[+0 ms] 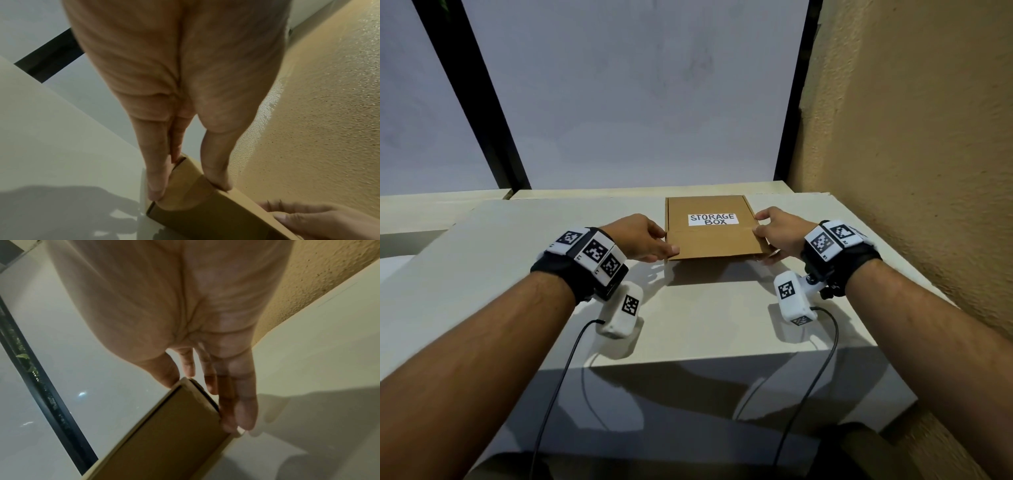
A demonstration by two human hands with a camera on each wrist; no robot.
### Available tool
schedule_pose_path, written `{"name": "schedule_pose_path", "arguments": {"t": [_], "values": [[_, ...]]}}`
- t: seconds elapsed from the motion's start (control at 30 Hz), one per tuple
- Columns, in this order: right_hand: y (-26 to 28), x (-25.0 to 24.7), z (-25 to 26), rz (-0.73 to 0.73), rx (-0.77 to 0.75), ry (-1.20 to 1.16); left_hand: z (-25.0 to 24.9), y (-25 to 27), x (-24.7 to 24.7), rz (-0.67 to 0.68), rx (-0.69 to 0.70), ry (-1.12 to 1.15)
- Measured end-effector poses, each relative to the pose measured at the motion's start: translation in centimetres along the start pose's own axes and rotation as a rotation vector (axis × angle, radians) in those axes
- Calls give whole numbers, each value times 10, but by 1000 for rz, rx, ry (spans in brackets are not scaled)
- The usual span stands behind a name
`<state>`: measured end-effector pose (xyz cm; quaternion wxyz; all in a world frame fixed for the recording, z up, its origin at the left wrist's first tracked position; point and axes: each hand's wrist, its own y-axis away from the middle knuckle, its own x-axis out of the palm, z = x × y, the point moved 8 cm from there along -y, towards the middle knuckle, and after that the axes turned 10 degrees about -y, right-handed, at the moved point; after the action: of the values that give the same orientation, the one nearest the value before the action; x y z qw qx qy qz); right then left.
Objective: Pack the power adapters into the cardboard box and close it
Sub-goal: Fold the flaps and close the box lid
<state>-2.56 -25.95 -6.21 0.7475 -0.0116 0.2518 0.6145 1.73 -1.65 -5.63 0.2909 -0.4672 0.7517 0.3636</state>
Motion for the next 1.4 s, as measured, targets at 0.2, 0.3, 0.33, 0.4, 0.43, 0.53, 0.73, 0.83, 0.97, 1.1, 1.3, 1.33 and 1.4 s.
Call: {"name": "schedule_pose_path", "arguments": {"t": [0.2, 0.3, 0.33, 0.4, 0.43, 0.53, 0.73, 0.83, 0.97, 1.1, 1.3, 1.33, 1.4], "values": [[-1, 0, -3, -10, 8, 2, 6, -5, 3, 11, -19, 33], [-3, -2, -3, -10, -8, -6, 9, -8, 5, 21, -20, 94], [-3, -3, -3, -11, -15, 20, 9, -8, 5, 21, -19, 100], [-2, -5, -1, -20, -32, 75, 8, -9, 6, 16, -11, 81], [-2, -5, 0, -25, -40, 94, 7, -9, 6, 14, -6, 69], [-2, -6, 2, -30, -57, 186, 5, -10, 5, 12, 15, 44], [2, -17, 11, -10, -150, 334, -3, -9, -1, -51, 123, -221], [-2, -15, 2, 35, -88, 150, -1, -11, 5, 24, 87, -28], [-5, -8, -11, 50, 9, -76, -2, -7, 11, 96, 51, 153], [-7, -5, -15, 72, 21, -167, -2, -9, 14, 121, 62, 185], [-11, -7, -25, 91, 59, -191, 0, -13, 20, 181, 71, 246], [-13, -9, -28, 83, 78, -207, 0, -14, 20, 187, 73, 228], [-14, -11, -31, 75, 110, -247, 0, -16, 20, 191, 74, 191]]}}
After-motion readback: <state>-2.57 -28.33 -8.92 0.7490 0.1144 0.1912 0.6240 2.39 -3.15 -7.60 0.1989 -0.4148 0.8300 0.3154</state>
